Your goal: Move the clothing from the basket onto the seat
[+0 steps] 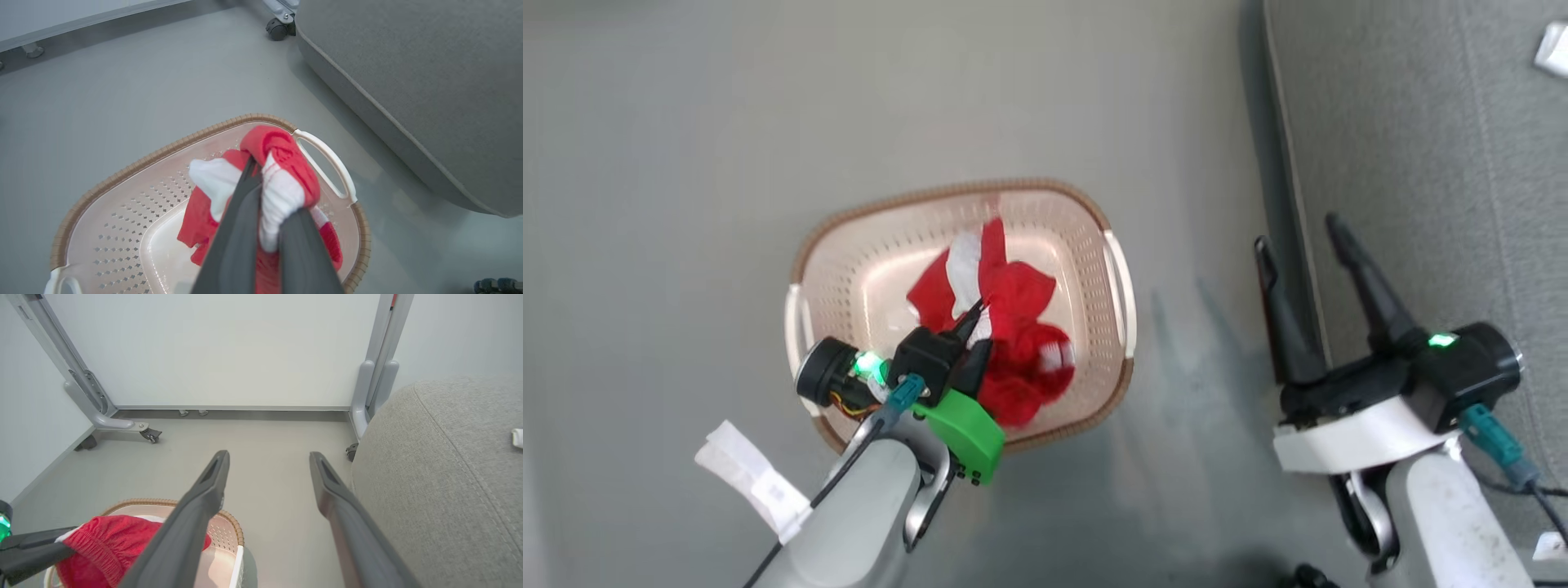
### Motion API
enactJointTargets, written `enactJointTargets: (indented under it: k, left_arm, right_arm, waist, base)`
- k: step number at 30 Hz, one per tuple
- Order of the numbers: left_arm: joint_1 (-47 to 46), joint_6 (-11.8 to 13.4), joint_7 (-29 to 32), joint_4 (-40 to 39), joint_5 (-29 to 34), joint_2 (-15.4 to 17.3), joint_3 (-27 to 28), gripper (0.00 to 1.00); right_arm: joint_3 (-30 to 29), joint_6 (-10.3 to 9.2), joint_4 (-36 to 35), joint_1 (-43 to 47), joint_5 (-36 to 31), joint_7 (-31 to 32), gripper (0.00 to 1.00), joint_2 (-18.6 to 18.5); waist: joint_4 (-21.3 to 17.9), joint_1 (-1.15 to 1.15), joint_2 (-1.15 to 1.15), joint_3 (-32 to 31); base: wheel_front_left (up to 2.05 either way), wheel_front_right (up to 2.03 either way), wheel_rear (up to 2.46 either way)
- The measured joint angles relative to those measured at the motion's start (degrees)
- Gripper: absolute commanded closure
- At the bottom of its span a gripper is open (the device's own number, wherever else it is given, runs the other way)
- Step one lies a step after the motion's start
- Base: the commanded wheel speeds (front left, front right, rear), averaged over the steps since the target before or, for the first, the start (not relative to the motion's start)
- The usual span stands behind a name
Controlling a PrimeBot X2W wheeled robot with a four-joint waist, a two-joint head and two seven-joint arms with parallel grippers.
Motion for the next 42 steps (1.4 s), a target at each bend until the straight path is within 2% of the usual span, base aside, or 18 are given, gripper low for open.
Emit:
enactJointTargets:
  k: [11, 17, 22, 34, 42]
  left_arm:
    - [8.68, -0.81, 0.02, -11.84, 1.62, -1.74, 6.02, 1.0]
    - [10.09, -0.93, 0.03, -17.11, 1.91, -2.67, 8.32, 1.0]
    - [10.36, -1.57, 0.02, -19.46, 3.21, -3.13, 7.87, 1.0]
    - [8.2, -3.02, 0.02, -24.36, 4.52, -3.59, 2.76, 1.0]
    - [5.59, -3.21, 0.02, -29.67, 0.36, -3.66, -4.23, 1.0]
  right_arm:
    - [1.62, 0.0, 2.98, 9.03, 1.52, 0.0, 0.0, -0.01]
    - [2.85, 0.0, 4.35, 12.28, 1.19, 0.0, 0.0, -0.01]
    - [4.23, 0.0, 5.21, 12.94, 0.48, 0.0, 0.0, 0.0]
    - [10.53, 0.0, 6.7, 11.34, 0.32, 0.0, 0.0, -0.03]
    - [12.6, 0.0, 9.59, 10.23, 0.33, 0.0, 0.0, 0.0]
  waist:
    - [1.85, 0.0, 0.0, -18.67]
    - [2.11, 0.0, 0.0, -26.59]
    - [1.59, 0.0, 0.0, -31.95]
    - [-0.19, 0.0, 0.0, -33.68]
    - [0.16, 0.0, 0.0, -32.79]
  base:
    - [0.0, 0.0, 0.0]
    - [0.0, 0.0, 0.0]
    - [0.0, 0.0, 0.0]
    - [0.0, 0.0, 0.0]
    - [0.0, 0.0, 0.0]
